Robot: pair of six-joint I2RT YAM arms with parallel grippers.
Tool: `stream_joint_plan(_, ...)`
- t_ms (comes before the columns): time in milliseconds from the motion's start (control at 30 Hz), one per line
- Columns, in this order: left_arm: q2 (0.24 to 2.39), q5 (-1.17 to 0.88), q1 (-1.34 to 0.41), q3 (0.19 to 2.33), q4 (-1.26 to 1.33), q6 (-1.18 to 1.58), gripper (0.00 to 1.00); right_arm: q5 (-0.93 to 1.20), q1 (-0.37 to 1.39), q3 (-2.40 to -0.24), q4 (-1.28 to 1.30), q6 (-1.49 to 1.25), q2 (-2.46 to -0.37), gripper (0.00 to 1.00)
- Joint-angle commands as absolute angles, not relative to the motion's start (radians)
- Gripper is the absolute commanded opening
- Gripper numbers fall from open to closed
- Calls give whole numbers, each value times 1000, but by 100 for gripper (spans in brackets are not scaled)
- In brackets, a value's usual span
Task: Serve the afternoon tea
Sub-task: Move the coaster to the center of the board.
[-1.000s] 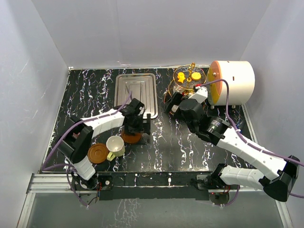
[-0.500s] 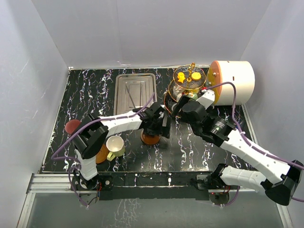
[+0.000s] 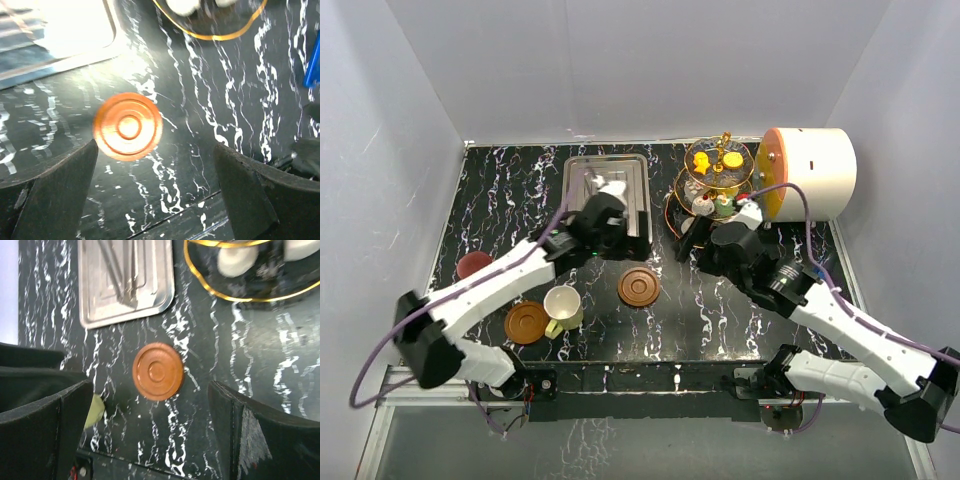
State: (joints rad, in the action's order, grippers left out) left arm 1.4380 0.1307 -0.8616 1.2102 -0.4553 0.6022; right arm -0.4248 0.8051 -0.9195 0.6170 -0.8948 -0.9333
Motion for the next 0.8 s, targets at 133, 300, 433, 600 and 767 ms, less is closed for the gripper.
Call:
stream_joint_plan(133, 1048, 308, -605, 1060, -682, 581, 99, -14, 804, -874, 373, -922, -1122, 94)
stream_joint_plan(300, 958, 374, -571, 1034, -766, 585, 99, 145, 805, -953, 341, -898, -1362, 94)
stream_joint_plan(433, 917, 390, -571, 1008, -824, 640, 99, 187, 814, -1028, 323, -870, -1500, 93)
stream_joint_plan(600, 845, 396, -571, 978, -853, 690, 99, 203, 819, -1089, 297, -857, -1605, 93)
stream_joint_plan(767, 816, 401, -571, 973, -880, 700, 99, 210, 833, -1146, 319, -856, -1721, 92)
